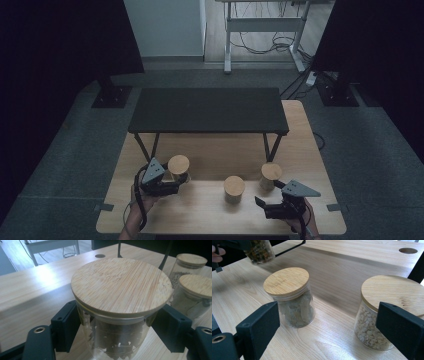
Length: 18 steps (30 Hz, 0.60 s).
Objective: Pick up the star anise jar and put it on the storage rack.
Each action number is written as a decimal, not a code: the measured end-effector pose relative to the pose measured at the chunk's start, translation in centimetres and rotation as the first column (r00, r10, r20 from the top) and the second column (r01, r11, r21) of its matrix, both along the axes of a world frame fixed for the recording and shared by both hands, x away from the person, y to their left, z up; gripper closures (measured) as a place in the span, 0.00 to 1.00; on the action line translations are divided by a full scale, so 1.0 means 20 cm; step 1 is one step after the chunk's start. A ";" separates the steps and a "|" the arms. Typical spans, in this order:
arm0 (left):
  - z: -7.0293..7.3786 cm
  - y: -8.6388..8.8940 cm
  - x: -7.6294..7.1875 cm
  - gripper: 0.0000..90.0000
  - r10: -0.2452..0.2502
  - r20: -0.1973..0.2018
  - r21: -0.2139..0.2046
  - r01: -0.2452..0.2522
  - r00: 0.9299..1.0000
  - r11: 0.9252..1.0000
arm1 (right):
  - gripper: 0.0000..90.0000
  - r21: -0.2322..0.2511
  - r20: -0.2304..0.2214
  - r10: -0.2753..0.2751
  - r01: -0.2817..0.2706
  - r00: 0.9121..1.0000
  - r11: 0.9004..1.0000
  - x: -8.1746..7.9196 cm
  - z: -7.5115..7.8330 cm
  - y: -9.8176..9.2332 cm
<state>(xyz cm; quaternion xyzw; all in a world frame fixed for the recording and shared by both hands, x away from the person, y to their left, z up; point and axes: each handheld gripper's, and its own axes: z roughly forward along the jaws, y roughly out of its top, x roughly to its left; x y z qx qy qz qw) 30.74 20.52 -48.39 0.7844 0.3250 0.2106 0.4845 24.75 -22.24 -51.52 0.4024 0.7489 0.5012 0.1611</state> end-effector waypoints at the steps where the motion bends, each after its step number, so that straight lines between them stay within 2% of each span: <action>1: 0.01 0.01 -0.01 0.29 0.000 0.005 -0.002 0.000 1.000 1.000 | 0.05 0.000 0.000 0.000 0.000 1.000 1.000 0.00 0.00 0.00; 9: 0.09 0.03 -0.04 0.29 -0.012 0.034 -0.012 0.012 0.999 1.000 | 0.05 -0.005 0.000 0.003 -0.003 1.000 1.000 0.00 0.00 0.01; 18: 0.15 0.04 -0.07 0.29 -0.025 0.048 -0.031 0.026 0.999 0.999 | 0.05 -0.011 -0.001 0.002 -0.002 1.000 1.000 0.00 -0.01 0.01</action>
